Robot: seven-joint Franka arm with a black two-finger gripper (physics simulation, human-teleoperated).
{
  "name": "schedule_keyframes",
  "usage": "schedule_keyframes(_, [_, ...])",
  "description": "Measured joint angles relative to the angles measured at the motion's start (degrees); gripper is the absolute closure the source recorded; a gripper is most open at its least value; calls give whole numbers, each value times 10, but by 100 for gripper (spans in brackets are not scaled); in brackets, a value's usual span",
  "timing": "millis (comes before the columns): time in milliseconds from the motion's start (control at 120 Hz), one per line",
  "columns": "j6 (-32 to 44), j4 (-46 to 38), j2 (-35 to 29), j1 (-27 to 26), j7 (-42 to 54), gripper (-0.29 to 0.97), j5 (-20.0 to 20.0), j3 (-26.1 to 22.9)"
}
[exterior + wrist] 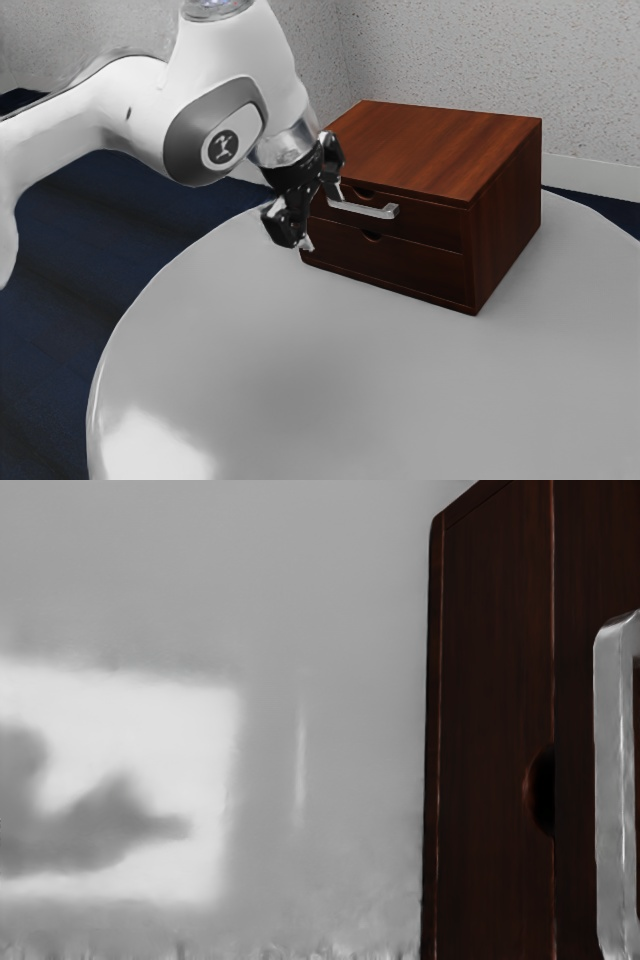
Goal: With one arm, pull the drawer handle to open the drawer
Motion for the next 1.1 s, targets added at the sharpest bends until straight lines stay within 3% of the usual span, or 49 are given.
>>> schedule_keyframes(150, [13, -1, 6, -70, -54, 10, -3, 0])
schedule_keyframes(333, [21, -4, 16, -33, -105, 10, -5, 3])
schedule_keyframes(725, [27, -20, 18, -28, -170, 12, -3, 3])
schedule_keyframes(1100, [132, -21, 45, 3, -162, 12, 0, 11])
